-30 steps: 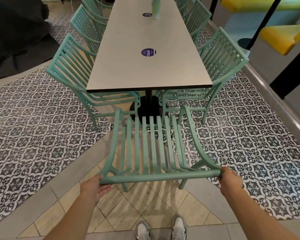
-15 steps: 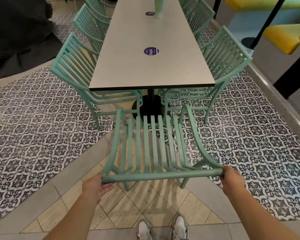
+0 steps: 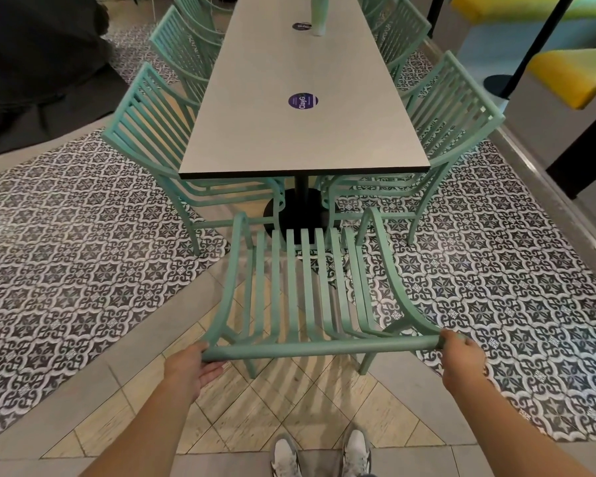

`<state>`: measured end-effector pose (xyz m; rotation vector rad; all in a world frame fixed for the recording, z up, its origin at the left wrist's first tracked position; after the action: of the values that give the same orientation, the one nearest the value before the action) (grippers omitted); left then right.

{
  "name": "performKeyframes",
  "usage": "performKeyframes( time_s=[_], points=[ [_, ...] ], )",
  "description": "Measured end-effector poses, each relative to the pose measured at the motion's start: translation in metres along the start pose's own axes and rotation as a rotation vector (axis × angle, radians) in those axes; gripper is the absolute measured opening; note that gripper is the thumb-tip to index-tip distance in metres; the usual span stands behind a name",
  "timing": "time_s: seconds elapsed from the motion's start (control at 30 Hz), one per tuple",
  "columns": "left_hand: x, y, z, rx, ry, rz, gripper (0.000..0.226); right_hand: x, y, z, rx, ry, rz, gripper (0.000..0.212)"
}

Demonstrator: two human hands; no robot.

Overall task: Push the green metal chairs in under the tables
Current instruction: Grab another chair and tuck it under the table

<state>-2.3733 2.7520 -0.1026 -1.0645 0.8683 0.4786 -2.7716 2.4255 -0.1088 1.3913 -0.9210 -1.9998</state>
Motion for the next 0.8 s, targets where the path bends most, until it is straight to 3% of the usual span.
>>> performKeyframes(
  time_s=[0.17,0.27,0.4,0.53,0.6,0.67,0.8],
  points=[
    [0.009,-0.014,0.018,0.556,-0.146,-0.124,0.038,-0.030,0.038,-0.015,-0.502,0.081,0.393,0.060],
    [0.004,-0.037,0.016,0.896,-0.258,-0.291,0.050,-0.064,0.064,-0.055,-0.691,0.304,0.702,0.053],
    [-0.032,-0.071,0.010,1.193,-0.402,-0.574,0.052,-0.117,0.064,-0.133,-0.954,0.681,0.953,0.052],
    [-0.061,-0.110,0.001,1.448,-0.461,-0.942,0.048,-0.178,0.056,-0.198,-1.059,0.830,1.102,0.059],
    [-0.061,-0.130,0.022,1.545,-0.507,-1.040,0.044,-0.219,0.043,-0.242,-1.113,0.925,1.193,0.060],
    [-0.050,-0.149,0.056,1.600,-0.575,-1.076,0.043,-0.263,0.029,-0.285,-1.141,0.999,1.281,0.059],
    [-0.018,-0.180,0.126,1.741,-0.553,-0.989,0.045,-0.335,-0.010,-0.368,-1.195,1.087,1.352,0.057]
  ],
)
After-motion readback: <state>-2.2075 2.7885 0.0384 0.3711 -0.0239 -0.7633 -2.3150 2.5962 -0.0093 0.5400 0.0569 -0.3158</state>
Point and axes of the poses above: each hand's wrist, its own x-axis towards the middle knuckle, its own z-axis out of the back of the hand, y = z × x, the point moved 8 cm from there along x, towards the middle knuckle, and after that the axes turned 8 degrees about x, right-handed, at the moved point
